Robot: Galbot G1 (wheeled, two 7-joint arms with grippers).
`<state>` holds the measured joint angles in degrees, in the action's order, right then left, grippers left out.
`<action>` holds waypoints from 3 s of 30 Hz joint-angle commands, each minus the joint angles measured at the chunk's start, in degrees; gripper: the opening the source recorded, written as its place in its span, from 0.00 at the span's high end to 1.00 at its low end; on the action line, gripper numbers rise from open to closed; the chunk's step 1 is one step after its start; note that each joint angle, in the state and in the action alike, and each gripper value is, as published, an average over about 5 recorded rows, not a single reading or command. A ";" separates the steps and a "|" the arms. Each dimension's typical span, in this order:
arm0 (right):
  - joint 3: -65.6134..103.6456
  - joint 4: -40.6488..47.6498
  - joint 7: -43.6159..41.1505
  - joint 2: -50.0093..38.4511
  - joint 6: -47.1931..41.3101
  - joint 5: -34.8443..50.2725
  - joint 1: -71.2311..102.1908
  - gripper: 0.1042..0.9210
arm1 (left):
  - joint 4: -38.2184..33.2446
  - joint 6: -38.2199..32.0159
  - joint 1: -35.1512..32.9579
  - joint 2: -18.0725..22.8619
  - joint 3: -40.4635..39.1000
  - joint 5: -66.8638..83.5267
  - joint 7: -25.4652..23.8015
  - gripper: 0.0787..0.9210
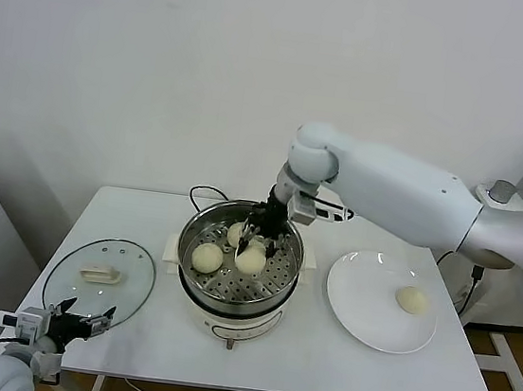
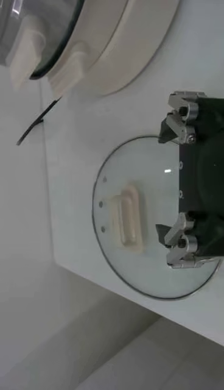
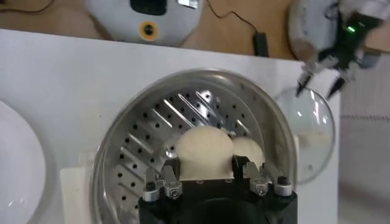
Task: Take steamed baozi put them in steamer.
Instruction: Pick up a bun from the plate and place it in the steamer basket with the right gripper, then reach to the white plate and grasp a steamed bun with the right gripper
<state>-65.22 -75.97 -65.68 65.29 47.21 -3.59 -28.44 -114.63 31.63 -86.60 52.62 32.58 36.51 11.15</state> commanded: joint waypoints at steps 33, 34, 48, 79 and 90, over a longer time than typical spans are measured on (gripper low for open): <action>7.35 9.47 -3.55 -2.81 -6.69 0.68 -3.45 0.12 | -0.14 -0.02 0.05 -0.24 0.04 0.24 -0.03 0.12; 6.77 10.71 -4.27 -4.09 -9.07 2.22 -4.41 0.12 | -0.16 -0.04 0.03 -0.28 0.09 0.30 -0.03 0.12; -3.79 21.89 -9.70 -19.50 -29.11 14.88 -7.70 0.12 | -0.31 -0.14 0.11 -0.50 0.35 0.60 -0.01 0.12; 12.02 41.08 -8.33 -18.77 -24.27 -1.44 16.03 0.12 | -1.07 0.27 0.24 -0.27 0.25 0.54 0.10 0.12; 19.64 47.16 -5.12 -14.89 -22.27 -8.30 20.93 0.12 | -1.24 0.28 -0.04 -0.11 0.27 0.49 0.13 0.12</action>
<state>-51.35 -33.38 -72.29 48.48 24.13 -6.64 -12.14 -115.80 31.89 -86.60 52.40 32.92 37.04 11.26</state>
